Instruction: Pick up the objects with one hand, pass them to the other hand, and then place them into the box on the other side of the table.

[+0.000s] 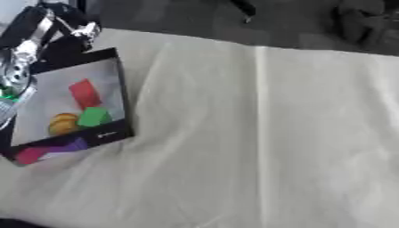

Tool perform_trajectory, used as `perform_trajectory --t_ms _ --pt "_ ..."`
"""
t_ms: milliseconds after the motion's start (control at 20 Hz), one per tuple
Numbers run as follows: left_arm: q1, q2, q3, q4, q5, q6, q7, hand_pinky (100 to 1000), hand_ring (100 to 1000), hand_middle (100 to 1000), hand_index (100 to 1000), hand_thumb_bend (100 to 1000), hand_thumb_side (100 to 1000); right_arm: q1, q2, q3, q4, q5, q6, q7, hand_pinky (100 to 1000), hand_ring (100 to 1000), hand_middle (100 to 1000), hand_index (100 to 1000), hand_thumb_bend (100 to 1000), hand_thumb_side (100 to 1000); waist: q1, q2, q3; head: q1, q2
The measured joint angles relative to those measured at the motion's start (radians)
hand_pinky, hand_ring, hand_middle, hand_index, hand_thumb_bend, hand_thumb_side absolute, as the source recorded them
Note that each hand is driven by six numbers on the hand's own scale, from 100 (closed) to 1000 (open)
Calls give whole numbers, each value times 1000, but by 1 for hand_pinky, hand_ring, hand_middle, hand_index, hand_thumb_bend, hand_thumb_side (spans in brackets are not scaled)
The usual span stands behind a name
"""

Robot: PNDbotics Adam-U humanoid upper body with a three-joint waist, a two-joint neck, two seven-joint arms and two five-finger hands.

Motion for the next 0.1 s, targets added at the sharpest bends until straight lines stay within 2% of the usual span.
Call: perform_trajectory --t_ms 100 --pt "5 -29 2 -27 99 -51 53 890 690 662 829 119 830 17 4 -16 0 -48 -15 0 700 778 865 955 100 593 1 -3 -4 -18 7"
